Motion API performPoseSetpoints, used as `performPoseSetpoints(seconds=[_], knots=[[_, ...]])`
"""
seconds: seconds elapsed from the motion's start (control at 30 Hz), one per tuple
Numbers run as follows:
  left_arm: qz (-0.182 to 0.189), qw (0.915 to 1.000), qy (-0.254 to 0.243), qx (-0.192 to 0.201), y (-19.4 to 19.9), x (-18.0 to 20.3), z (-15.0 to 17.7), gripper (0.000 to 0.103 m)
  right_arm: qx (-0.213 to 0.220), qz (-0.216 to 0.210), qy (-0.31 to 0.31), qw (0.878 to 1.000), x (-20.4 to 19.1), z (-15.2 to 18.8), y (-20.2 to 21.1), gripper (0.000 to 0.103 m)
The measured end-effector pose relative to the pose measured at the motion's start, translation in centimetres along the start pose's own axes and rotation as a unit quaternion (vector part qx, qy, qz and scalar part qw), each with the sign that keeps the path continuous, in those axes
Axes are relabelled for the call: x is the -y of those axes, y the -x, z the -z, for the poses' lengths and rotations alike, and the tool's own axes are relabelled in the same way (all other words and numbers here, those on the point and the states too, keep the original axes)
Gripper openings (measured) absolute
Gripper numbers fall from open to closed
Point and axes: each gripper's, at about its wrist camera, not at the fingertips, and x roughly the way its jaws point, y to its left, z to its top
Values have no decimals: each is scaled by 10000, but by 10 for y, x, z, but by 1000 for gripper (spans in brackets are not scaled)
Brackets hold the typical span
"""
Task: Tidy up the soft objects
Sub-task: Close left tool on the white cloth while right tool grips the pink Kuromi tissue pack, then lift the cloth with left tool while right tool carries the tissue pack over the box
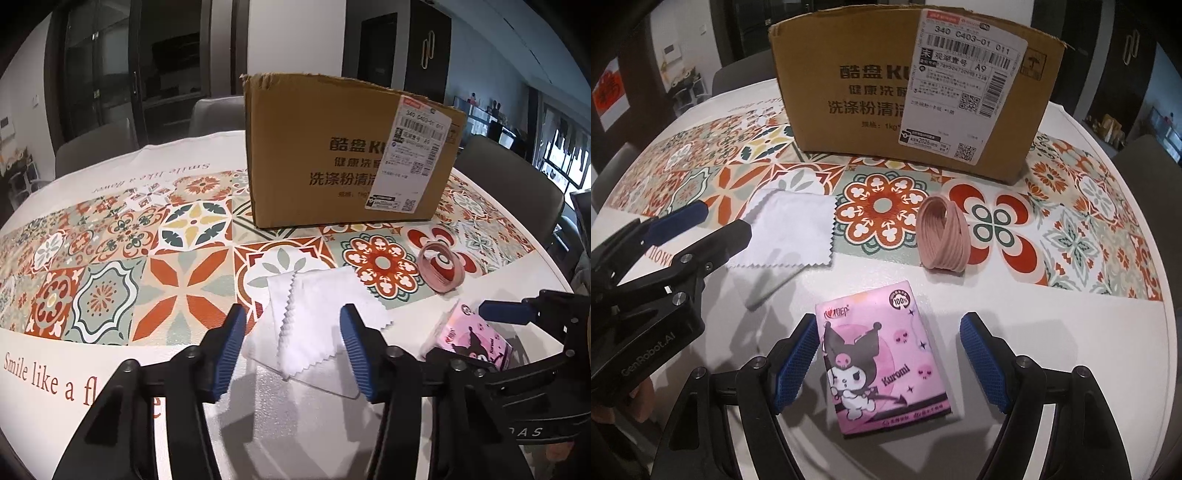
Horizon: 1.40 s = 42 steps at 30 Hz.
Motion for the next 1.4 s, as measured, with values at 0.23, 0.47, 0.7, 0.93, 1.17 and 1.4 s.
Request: performPoseSetpoints(seconds=[0.23,0.47,0.7,0.93,1.17,1.4], knots=[[63,9998,97,-180,-10,-3,1,33,88,-38,-203,9997,0,-1,-1,72],[68,9993,98,-351,-18,-2,1,25,73,-115,-319,9994,2,-1,-4,56],[112,9986,163,-490,-23,-3,3,6,136,-123,-414,9990,3,1,-2,55],[321,9986,280,-321,-16,-3,4,3,182,-224,-505,9983,3,2,1,55],[594,9974,398,-95,3,0,-1,3,406,-313,-517,9973,2,2,15,55],[714,9964,401,219,27,5,-13,3,709,-407,-574,9950,5,-2,34,55]])
